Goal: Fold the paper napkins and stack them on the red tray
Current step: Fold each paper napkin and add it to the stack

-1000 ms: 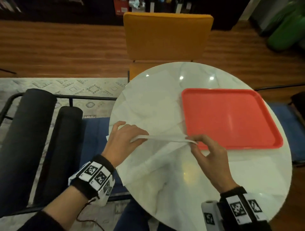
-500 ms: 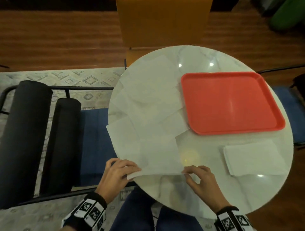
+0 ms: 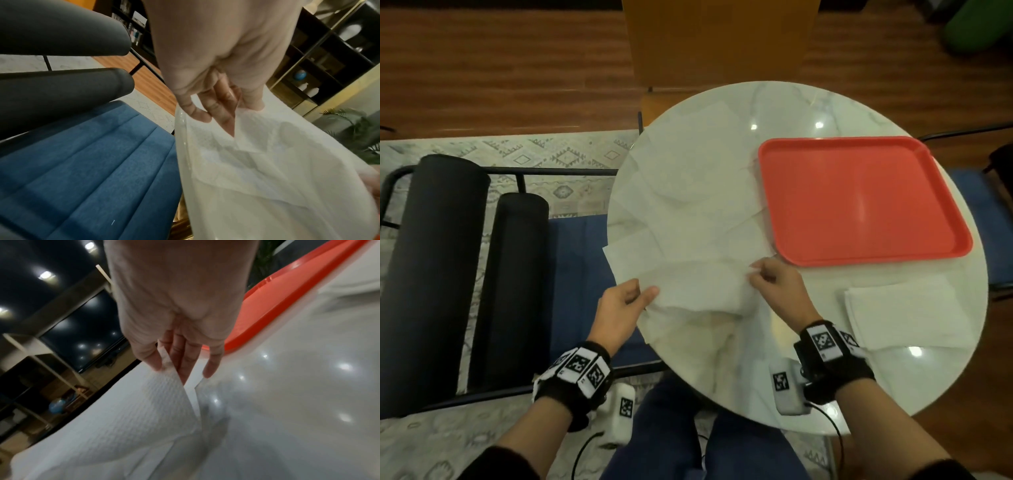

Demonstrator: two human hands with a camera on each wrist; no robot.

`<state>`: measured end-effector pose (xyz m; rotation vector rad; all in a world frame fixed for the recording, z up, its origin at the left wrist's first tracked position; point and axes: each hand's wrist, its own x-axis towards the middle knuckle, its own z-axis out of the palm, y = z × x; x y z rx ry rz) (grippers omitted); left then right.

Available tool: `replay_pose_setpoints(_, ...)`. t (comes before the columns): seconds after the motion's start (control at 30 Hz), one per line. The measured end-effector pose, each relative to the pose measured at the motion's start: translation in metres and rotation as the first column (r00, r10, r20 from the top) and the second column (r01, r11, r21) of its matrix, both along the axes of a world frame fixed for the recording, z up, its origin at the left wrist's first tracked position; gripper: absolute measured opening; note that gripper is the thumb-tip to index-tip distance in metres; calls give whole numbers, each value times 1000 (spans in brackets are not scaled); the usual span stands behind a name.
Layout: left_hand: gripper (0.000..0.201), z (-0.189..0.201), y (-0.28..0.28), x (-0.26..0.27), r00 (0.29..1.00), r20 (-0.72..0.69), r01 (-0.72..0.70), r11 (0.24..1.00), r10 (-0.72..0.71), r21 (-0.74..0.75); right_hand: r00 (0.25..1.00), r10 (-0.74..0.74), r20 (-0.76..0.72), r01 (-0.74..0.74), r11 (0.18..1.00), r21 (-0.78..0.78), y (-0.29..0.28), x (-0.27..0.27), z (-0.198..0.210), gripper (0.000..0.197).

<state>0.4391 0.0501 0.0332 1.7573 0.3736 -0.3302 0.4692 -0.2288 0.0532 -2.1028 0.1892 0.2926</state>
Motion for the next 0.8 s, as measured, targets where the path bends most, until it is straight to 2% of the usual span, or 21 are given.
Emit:
replay_pose_setpoints(0.07, 34, 6, 1, -2, 996, 86, -2, 999, -2, 43, 1000, -21, 24, 19, 997, 77, 1, -3, 10, 9)
replay_pose_setpoints(0.13, 10, 12, 4, -9, 965, 255, 11, 983, -58, 183, 997, -22, 68, 16, 995, 95, 0, -17, 22, 15)
replay_pose_setpoints(0.17, 5, 15, 6, -12, 929, 351, 21, 965, -115, 261, 996, -15, 86, 8, 996, 85, 0, -25, 28, 16)
replay_pose_setpoints(0.23, 27, 9, 13, -24, 852, 452, 68, 913, -262, 401, 994, 11, 108, -17, 998, 59, -2, -44, 36, 14)
replay_pose_setpoints(0.27, 37, 4, 14, -31, 838, 446, 112, 899, -315, 424, 994, 31, 108, -37, 998, 47, -5, -55, 37, 14)
replay_pose_setpoints(0.3, 37, 0, 15, -38, 831, 425, 165, 888, -359, 429, 994, 60, 93, -64, 997, 34, -8, -64, 35, 14)
replay_pose_setpoints(0.37, 22, -7, 15, -47, 820, 372, 265, 864, -435, 427, 992, 122, 42, -122, 993, 1, -14, -78, 24, 17)
replay_pose_setpoints(0.4, 26, -10, 15, -50, 814, 345, 306, 850, -467, 428, 990, 140, 22, -139, 990, -18, -16, -84, 18, 18)
replay_pose_setpoints(0.47, 34, -16, 14, -53, 807, 303, 362, 830, -507, 425, 988, 152, 1, -152, 987, -45, -19, -90, 10, 22)
replay_pose_setpoints(0.57, 36, -26, 11, -53, 797, 253, 393, 789, -548, 473, 986, 164, -23, -165, 984, -63, -21, -92, 5, 20)
replay_pose_setpoints(0.67, 10, -18, 2, -44, 854, 166, 398, 825, -493, 402, 995, 93, -48, -95, 995, -39, -21, -86, 3, 12)
replay_pose_setpoints(0.8, 16, -5, -18, -11, 950, 137, 245, 942, -280, 229, 999, -25, -46, 23, 999, -44, -21, -63, -1, 10)
